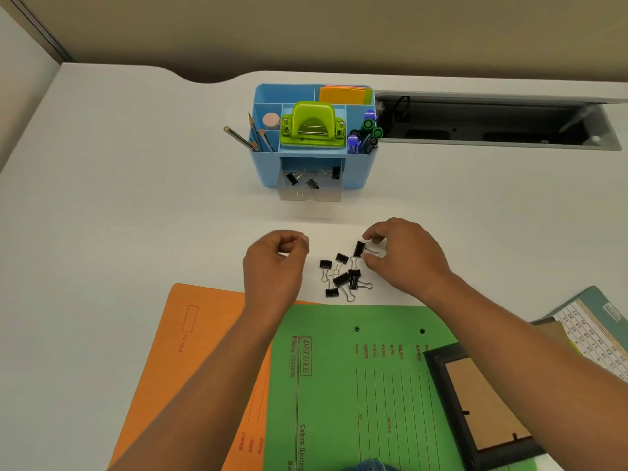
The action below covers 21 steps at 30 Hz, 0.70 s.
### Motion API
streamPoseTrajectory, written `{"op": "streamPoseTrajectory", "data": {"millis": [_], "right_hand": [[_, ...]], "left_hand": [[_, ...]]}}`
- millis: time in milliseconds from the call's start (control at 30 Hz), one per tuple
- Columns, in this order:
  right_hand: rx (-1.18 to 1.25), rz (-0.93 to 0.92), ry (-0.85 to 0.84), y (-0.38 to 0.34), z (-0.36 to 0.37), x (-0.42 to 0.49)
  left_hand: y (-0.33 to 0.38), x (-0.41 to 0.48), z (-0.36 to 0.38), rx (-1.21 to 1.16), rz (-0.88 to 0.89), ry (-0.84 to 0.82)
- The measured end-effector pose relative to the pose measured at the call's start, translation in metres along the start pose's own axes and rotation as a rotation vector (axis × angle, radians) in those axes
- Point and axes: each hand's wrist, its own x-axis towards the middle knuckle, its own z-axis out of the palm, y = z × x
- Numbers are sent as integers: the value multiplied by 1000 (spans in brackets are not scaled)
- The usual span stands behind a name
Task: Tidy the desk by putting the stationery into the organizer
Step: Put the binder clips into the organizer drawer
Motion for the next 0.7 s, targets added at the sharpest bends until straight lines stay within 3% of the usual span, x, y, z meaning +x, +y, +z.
{"op": "streamPoseTrajectory", "data": {"millis": [267,467,700], "right_hand": [[-52,-14,8,-6,9,4],[34,-209,140,-23,0,-2],[107,-382,225,-40,-9,-6]], "left_hand": [[-10,-15,2,102,-25,-133],[9,-7,2,71,-45,-286],[36,5,6,-13,-8,-299]]}}
